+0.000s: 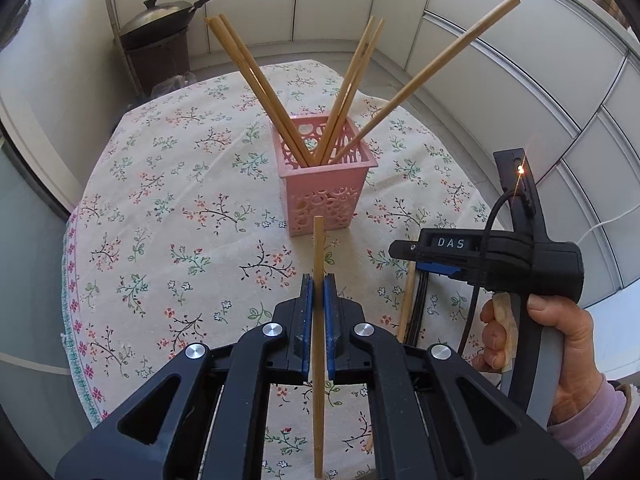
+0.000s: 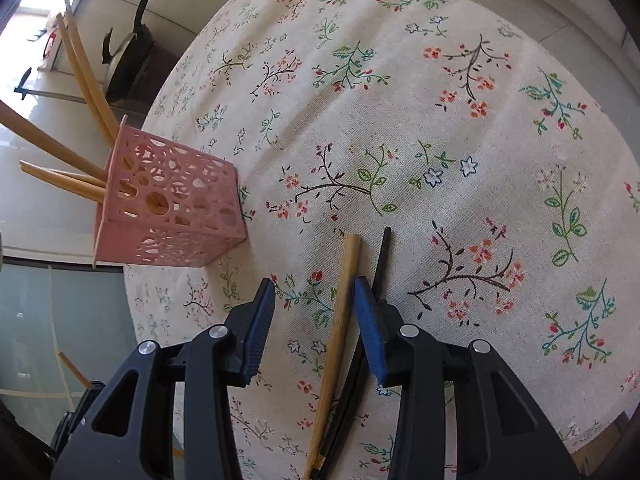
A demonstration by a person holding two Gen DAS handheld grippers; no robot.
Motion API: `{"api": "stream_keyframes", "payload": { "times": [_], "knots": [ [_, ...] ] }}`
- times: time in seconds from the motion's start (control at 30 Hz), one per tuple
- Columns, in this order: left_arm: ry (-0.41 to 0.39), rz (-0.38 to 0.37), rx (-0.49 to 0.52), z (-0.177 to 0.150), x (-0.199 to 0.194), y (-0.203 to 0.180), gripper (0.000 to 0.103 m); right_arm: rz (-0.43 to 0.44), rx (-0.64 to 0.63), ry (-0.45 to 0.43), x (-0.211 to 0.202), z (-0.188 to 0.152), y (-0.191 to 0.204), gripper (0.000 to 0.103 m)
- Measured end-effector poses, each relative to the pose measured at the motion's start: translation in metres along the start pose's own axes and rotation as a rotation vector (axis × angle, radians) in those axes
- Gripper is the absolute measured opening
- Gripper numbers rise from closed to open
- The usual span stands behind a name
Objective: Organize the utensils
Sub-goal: 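Grasp a wooden chopstick with the right tool while the left tool holds its chopstick upright, then carry both upright chopsticks over the pink holder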
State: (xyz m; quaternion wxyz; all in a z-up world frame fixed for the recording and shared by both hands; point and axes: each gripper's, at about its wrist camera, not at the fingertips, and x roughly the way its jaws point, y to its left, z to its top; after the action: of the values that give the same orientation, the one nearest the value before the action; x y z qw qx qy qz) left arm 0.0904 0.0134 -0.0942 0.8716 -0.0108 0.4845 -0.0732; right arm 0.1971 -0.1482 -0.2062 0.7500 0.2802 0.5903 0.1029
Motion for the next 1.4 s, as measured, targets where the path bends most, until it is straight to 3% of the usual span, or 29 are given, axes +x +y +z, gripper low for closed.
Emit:
{"api": "stream_keyframes", "payload": {
  "times": [0.1,0.17,0.2,0.23,0.43,0.9,1.4],
  "knots": [
    [-0.022,0.015,-0.013,0.001,-0.005,0.002,0.005,-0.058,-0.047,-0.013,0.002,-0.001,0.009,0.043],
    [-0.045,0.036,-0.017,0.001,-0.009,0.003,0.005,-0.133,-0.082,-0.033,0.003,-0.003,0.017,0.037],
    [-0.055,0.045,-0.017,0.002,-0.011,0.003,0.005,-0.177,-0.094,-0.046,0.004,-0.005,0.019,0.02],
    [-0.068,0.055,-0.016,0.002,-0.013,0.003,0.005,-0.191,-0.097,-0.058,0.005,-0.006,0.019,0.011],
    [-0.126,0.088,-0.016,0.003,-0.026,0.005,0.005,-0.113,-0.067,-0.115,-0.016,-0.017,0.012,0.009],
    [-0.234,0.093,-0.063,-0.004,-0.068,0.014,0.005,0.065,-0.242,-0.335,-0.135,-0.078,0.049,0.008],
    [-0.353,0.117,-0.129,0.0,-0.101,0.025,0.005,0.179,-0.24,-0.444,-0.2,-0.101,0.044,0.008]
  ]
}}
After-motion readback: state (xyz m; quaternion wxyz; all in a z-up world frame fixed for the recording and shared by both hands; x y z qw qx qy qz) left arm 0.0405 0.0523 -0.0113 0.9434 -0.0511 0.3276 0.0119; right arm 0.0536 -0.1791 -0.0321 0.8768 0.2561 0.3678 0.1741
